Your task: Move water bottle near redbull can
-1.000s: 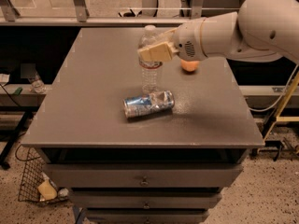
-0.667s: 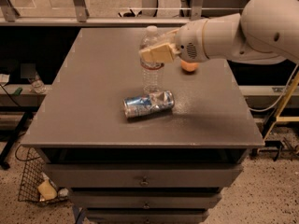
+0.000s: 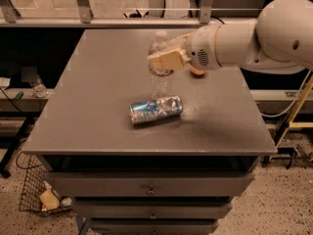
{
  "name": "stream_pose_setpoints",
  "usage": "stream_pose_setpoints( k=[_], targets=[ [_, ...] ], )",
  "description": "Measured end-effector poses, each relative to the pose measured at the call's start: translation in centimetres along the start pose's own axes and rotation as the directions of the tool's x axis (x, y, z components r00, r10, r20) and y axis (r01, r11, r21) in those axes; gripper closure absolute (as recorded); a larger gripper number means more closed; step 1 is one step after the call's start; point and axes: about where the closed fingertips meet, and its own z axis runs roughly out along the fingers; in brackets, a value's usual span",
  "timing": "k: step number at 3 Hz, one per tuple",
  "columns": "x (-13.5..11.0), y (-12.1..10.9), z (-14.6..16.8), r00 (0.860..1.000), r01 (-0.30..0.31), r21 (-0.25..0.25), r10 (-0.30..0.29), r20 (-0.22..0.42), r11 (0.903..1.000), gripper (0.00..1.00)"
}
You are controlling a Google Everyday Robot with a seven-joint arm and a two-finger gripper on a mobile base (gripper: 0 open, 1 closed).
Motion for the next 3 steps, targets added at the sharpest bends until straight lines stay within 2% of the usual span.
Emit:
stream_pose_setpoints(
  k=[1, 2, 3],
  targets=[
    [0.18, 0.39, 0.31, 1.000, -0.006, -0.017, 0.006, 0.012, 0.9998, 1.00],
    [0.24, 0.72, 0.66, 1.000, -0.009, -0.046, 0.010, 0.028, 0.9989, 0.87],
    [0.10, 0.90, 0.76, 1.000, -0.006, -0.047, 0.007, 0.027, 0.9989, 0.64]
  ],
)
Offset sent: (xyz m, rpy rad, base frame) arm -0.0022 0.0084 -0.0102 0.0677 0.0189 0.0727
